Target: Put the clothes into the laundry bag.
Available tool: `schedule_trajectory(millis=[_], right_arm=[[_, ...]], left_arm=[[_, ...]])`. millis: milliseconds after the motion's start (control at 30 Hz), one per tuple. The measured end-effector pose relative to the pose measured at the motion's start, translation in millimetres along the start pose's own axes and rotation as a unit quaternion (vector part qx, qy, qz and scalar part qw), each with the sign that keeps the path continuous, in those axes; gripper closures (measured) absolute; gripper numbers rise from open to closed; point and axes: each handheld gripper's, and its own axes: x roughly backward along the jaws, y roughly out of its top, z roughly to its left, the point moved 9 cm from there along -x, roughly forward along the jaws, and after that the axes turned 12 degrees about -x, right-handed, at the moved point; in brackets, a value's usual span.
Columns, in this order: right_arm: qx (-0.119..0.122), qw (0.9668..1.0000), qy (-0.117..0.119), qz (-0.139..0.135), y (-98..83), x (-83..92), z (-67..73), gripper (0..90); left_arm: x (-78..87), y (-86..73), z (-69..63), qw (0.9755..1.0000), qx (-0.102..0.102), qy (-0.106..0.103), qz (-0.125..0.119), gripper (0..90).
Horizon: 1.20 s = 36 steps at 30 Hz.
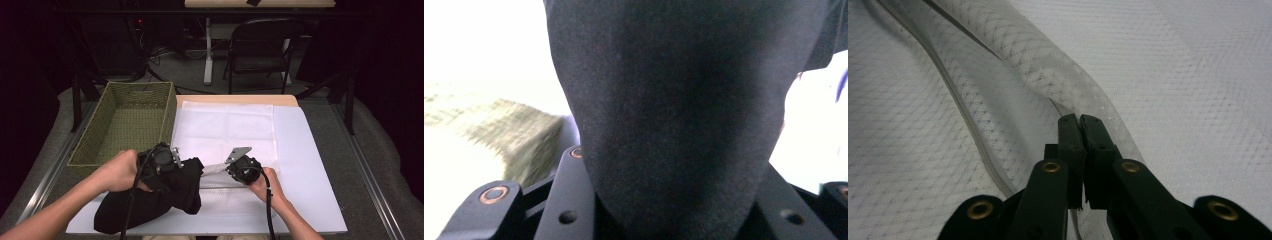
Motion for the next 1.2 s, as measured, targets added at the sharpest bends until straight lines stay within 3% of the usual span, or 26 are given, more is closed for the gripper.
schedule_trajectory(millis=[233,300,333,467,633,733,1033,1200], right_arm=[[-0.002,1.0000,-0.002,-0.009,2.8,3.4,-0.8,88.4],[0.003,0.9999,-0.001,-0.010,3.5,3.8,-0.5,88.4],[-0.012,0.9999,-0.002,-0.008,2.5,5.1,1.5,88.4],[-0.001,0.9998,0.001,-0.019,6.7,8.6,2.3,88.4],[-0.009,0.9996,0.007,-0.027,10.1,12.4,4.0,88.5],[-0.019,0.9993,0.011,-0.031,11.5,14.6,4.4,88.7],[-0.014,0.9985,0.011,-0.051,18.7,24.3,6.3,88.8],[-0.013,0.9982,0.013,-0.057,21.1,27.9,7.9,88.8]], left_arm=[[-28.6,20.4,0.8,0.9998,-0.013,-0.012,-0.011,64.8],[-39.0,24.0,2.7,0.9998,-0.011,-0.010,-0.010,64.7],[-44.2,25.5,3.4,0.9998,-0.006,-0.012,-0.013,64.6],[-61.6,27.3,9.0,0.9999,-0.001,-0.013,-0.008,64.3],[-77.6,28.8,14.9,0.9996,0.018,-0.017,-0.013,63.6],[-84.1,30.9,16.8,0.9996,0.021,-0.014,-0.013,62.9],[-100.6,35.4,24.4,0.9985,0.049,-0.008,-0.023,60.9],[-105.2,35.4,24.8,0.9985,0.051,-0.004,-0.017,59.3]])
